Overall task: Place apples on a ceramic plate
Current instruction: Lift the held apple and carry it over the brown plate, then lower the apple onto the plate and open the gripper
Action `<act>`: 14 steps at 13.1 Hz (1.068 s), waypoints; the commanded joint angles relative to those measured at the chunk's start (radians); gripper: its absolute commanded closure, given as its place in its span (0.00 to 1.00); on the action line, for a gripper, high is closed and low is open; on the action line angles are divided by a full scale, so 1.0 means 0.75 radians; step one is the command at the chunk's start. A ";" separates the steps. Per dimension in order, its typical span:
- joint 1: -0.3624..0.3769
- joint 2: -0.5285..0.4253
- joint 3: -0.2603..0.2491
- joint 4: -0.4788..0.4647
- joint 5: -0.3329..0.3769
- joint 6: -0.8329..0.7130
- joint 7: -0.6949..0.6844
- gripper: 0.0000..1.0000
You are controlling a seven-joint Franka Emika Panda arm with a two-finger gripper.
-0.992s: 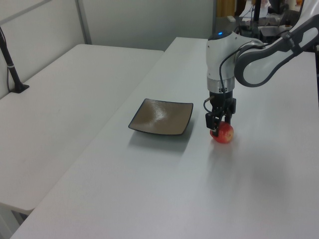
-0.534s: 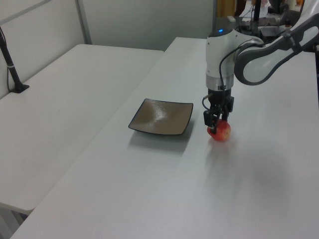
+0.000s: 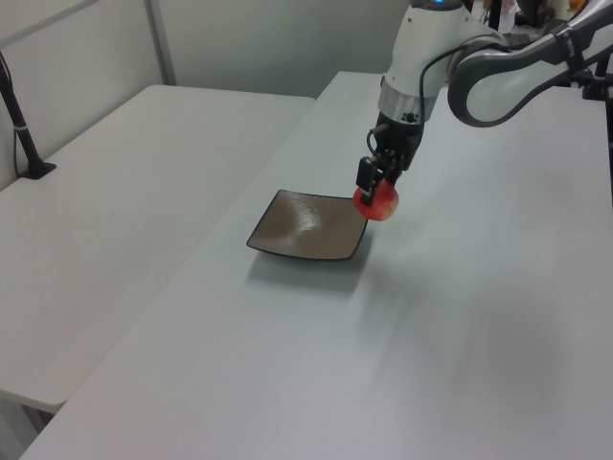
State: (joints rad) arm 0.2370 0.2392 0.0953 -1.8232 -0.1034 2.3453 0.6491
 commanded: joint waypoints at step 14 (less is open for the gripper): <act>-0.005 0.193 -0.023 0.236 -0.097 0.011 0.041 0.00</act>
State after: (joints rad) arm 0.2286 0.4002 0.0851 -1.6736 -0.1555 2.3795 0.6557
